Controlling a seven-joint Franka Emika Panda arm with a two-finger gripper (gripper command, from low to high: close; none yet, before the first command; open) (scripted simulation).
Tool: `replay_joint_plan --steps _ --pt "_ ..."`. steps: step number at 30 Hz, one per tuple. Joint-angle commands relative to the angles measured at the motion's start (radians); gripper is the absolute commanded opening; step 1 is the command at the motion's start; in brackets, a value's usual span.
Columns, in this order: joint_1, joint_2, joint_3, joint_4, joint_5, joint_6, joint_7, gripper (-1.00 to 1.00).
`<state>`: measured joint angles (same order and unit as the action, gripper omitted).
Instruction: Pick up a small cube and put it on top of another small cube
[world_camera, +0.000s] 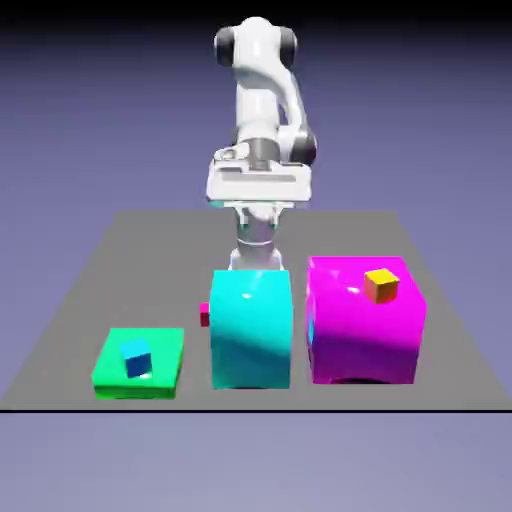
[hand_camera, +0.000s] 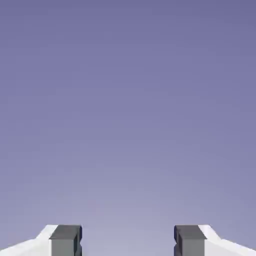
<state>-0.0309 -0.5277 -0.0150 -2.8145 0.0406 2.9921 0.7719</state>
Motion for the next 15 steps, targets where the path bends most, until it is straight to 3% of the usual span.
replay_joint_plan --steps 1,13,15 --pt "-0.036 0.034 -0.017 -0.001 0.031 -0.034 0.026 0.00" --pt "-0.438 0.450 -0.208 -0.057 0.414 -0.466 0.349 0.00" --pt "-0.430 0.475 -0.193 -0.089 0.436 -0.504 0.364 0.00"
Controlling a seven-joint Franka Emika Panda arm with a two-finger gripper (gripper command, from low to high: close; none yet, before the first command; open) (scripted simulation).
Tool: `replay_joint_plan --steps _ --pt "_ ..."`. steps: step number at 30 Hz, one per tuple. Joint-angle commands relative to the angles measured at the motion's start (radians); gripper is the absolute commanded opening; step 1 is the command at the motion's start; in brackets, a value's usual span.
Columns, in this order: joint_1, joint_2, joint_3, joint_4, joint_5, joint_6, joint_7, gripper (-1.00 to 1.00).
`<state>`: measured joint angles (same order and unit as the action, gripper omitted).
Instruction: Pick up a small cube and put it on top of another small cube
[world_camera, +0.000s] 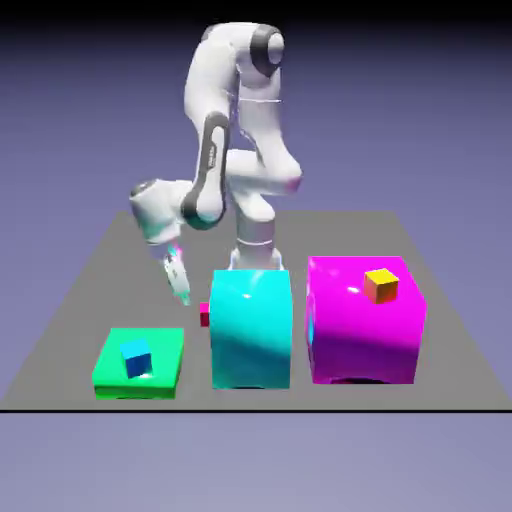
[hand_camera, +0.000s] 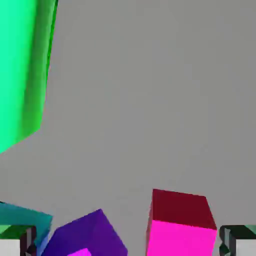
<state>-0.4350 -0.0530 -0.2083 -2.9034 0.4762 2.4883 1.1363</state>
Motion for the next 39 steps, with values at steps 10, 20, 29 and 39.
replay_joint_plan --steps 10,20,29,39 --pt "-0.062 0.274 0.170 0.042 0.356 0.187 -0.257 0.00" --pt "-0.027 0.007 0.004 0.001 0.008 0.004 -0.006 -1.00" --pt "-0.101 0.076 0.102 0.232 0.032 -0.049 0.304 -1.00" --pt "-0.209 0.185 0.247 0.565 0.079 -0.119 0.739 -1.00"
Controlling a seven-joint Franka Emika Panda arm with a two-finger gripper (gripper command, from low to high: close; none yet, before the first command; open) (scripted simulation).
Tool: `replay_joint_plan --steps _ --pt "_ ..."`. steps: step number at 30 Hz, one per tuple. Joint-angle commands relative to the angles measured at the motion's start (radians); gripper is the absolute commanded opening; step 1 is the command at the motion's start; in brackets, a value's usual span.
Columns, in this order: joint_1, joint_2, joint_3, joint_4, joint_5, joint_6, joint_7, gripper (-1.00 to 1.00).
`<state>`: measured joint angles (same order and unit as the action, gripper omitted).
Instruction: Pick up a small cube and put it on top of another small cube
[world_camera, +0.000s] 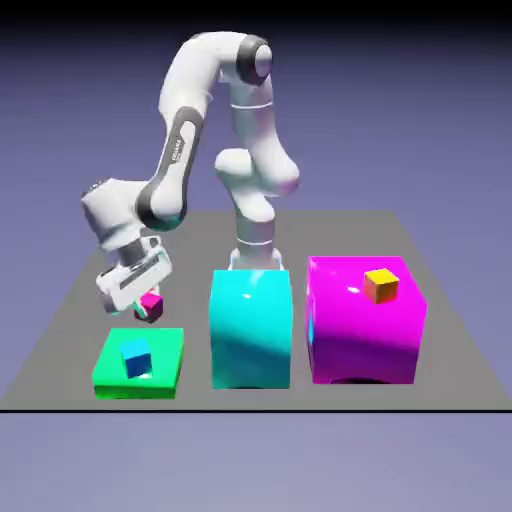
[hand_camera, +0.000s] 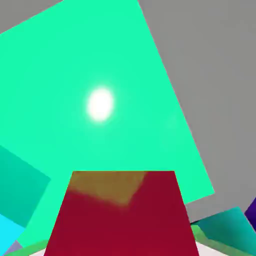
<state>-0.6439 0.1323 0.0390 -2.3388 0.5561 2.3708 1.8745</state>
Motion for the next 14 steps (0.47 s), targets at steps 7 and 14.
replay_joint_plan --steps 7,14 --pt "-0.041 0.083 0.071 0.140 0.036 0.008 0.171 -1.00" --pt "-0.037 0.110 0.078 0.140 0.049 0.036 0.160 1.00"
